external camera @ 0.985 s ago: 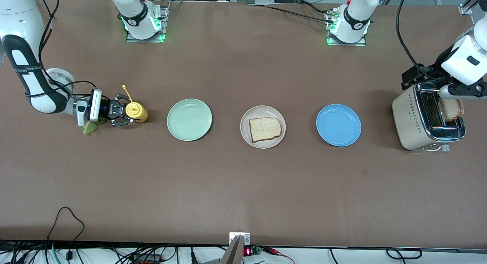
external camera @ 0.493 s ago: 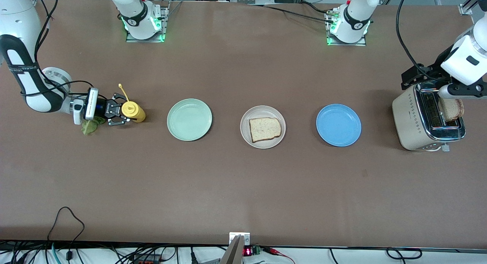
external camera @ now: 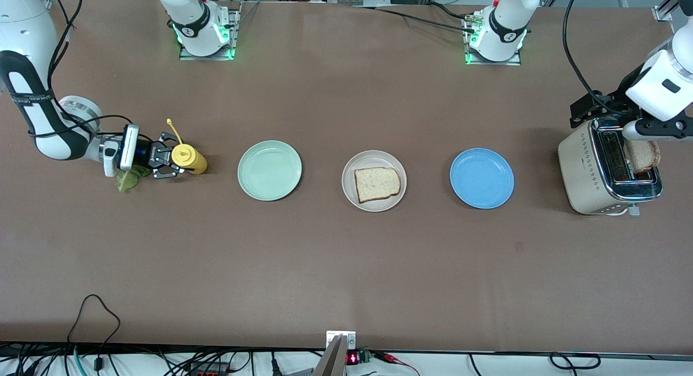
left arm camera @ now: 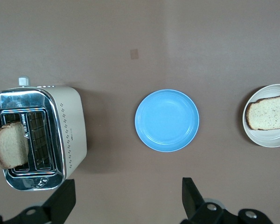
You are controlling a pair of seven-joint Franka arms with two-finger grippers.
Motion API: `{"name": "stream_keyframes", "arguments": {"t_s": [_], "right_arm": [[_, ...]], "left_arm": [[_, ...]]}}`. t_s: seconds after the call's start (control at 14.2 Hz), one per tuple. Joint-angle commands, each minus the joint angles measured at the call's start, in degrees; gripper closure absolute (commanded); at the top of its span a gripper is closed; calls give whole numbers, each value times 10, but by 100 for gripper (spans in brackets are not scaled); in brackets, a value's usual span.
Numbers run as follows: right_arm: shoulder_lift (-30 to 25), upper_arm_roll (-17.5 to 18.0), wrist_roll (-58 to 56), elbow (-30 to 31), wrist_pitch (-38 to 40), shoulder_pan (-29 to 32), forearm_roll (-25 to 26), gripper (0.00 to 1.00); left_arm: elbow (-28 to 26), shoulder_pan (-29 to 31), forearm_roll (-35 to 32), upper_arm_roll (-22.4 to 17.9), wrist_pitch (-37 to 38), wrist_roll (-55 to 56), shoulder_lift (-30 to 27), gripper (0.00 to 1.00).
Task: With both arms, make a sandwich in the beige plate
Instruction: 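Lower the yellow bottle onto the table with the right gripper, then open the right gripper, release the bottle and withdraw it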
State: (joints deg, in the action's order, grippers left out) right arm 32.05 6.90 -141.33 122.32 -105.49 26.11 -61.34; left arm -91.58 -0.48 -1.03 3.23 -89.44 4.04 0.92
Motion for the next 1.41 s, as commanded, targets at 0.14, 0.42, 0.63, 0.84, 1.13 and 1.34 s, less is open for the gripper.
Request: {"name": "stream_keyframes", "arguments": {"t_s": [0.14, 0.42, 0.63, 0.84, 1.13, 1.34], "right_arm": [[9, 7, -12, 5, -6, 11, -3, 47], [14, 7, -8, 5, -6, 11, -3, 28], [14, 7, -6, 5, -5, 11, -3, 23], [14, 7, -9, 5, -3, 18, -3, 20], [14, 6, -12, 5, -1, 22, -2, 11], [14, 6, -13, 5, -1, 26, -1, 5]], "left_arm": [[-7, 5, 6, 0, -2, -2, -13, 0], [-11, 8, 5, -2, -16, -3, -13, 0], [-10, 7, 4, 0, -16, -3, -13, 0], [-11, 8, 4, -2, -31, -3, -12, 0], [-13, 17, 5, -2, -32, -3, -9, 0], [-14, 15, 4, -1, -30, -3, -10, 0]]}}
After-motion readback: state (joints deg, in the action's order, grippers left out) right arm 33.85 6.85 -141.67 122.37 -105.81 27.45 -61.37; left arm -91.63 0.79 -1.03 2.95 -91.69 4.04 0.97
